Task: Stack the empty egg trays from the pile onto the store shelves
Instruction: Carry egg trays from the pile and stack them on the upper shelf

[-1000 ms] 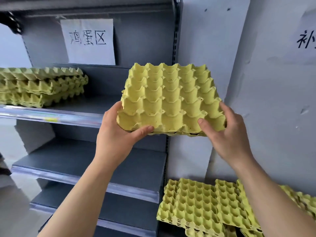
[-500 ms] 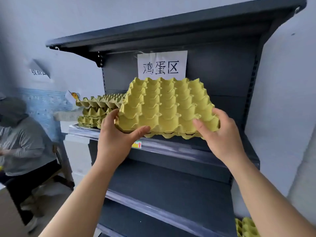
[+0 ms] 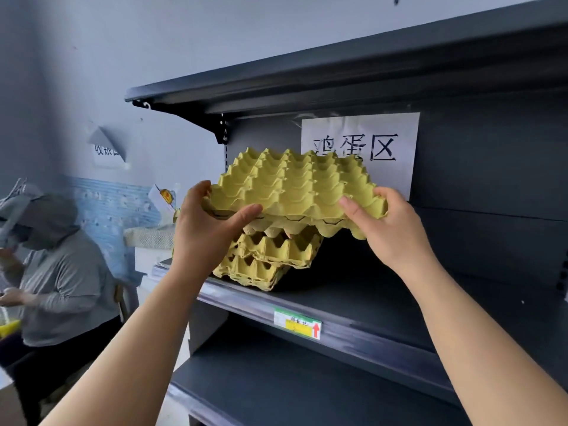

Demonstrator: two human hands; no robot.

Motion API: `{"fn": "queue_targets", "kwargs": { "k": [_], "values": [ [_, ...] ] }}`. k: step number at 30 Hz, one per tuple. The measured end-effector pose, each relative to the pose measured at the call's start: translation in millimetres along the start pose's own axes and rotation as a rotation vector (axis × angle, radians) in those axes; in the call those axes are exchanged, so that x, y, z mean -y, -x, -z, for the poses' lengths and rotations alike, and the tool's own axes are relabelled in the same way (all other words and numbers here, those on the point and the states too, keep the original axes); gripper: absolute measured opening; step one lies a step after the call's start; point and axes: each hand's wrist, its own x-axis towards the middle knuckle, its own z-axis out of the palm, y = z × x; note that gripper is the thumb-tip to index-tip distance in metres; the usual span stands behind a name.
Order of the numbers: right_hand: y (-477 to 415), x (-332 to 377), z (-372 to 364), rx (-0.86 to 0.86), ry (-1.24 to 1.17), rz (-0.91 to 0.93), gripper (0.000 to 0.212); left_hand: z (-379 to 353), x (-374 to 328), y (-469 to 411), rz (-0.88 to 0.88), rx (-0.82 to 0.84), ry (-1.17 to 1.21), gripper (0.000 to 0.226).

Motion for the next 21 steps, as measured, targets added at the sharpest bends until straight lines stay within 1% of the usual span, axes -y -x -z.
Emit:
{"fn": "queue_targets", "kwargs": {
  "k": [4, 9, 17, 21],
  "values": [
    [-24, 10, -34, 0.004, 0.03, -0.016, 0.095, 0, 27, -38, -0.008, -0.002, 0.0, 0.109],
    [-44, 23, -66, -0.023, 0.124, -0.05, 0.095, -3, 58, -79, -0.01, 0.041, 0.022, 0.113],
    [-53, 38, -110, -0.067, 0.213, -0.154, 0.098, -8, 99, -125, 0.008, 0.179, 0.054, 0.125],
    [-52, 39, -124, -0.068, 0.24, -0.207, 0.099, -11, 117, -136, 0.008, 0.252, 0.015, 0.125]
  ]
}}
